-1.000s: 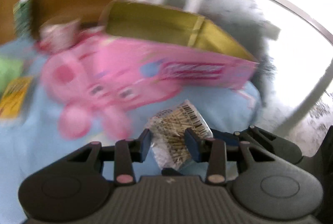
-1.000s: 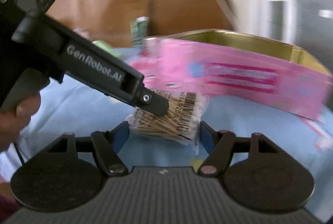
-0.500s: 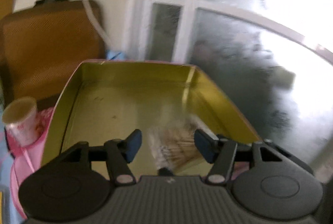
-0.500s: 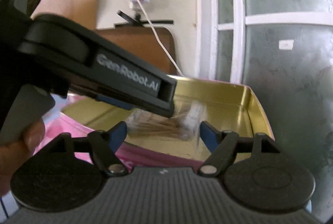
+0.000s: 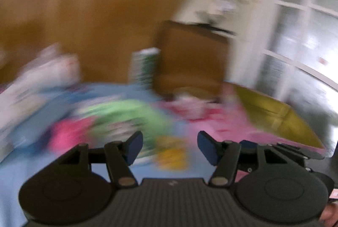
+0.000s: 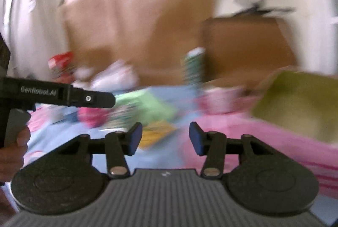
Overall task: Organize soft objects
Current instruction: 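Grasp the green-patterned tissue pack with the left tool and drop it into the tin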
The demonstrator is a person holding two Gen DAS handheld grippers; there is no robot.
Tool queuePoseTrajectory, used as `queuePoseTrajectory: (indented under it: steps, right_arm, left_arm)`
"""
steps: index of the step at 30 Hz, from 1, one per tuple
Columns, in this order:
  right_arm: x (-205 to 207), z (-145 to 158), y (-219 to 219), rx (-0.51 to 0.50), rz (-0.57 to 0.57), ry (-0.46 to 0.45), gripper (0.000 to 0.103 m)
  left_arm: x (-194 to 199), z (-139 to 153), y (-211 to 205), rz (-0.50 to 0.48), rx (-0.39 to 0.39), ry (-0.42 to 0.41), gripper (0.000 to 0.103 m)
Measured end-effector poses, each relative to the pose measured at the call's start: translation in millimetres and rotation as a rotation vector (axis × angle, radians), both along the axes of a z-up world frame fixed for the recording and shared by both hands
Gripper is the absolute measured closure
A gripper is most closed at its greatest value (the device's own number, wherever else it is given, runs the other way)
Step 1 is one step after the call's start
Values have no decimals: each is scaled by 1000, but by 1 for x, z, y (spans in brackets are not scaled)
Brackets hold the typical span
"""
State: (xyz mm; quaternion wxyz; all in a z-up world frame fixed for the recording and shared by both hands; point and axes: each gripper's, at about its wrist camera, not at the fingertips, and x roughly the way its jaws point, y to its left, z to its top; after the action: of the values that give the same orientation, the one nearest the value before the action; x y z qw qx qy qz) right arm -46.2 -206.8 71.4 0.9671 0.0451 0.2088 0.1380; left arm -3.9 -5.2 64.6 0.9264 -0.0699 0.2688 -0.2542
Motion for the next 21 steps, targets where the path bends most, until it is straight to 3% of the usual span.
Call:
queuePoseTrajectory:
  steps: [2,4,8,12,13,14,15,16,18,21]
  right_arm:
    - [30,-3,36,-22,84,34,38]
    - [55,-7,71,-113,129,55,29]
    - [78,-23,101,-239,158,87,29]
    - [89,-34,97,-244,111,110,29]
    - [94,-35,96,-238,121,122,42]
    - [94,-35,99,-235,119,125,43]
    - [90,-36,94,-228,108,119,43]
    - [86,-34,90,-206,97,116,44]
    - [57,-28,81,-160,83,58,45]
    - [14,-14,65,-182,28,-100,45]
  left_arm:
    - [11,-7,32,61,-48,68,45]
    - [23,-11,45,86,-77,108,45]
    - [49,-20,36,26,-67,152,45]
    - [77,-35,12,25,-10,178,42]
    - [84,-44,5,26,2,208,46]
    - [88,-50,5,18,-13,239,49]
    - [83,-52,8,0,-58,248,66]
    - [77,-50,10,-20,-93,266,66]
    - [54,-34,7,-40,-103,225,67]
    - [28,-6,-11,-114,-105,130,67]
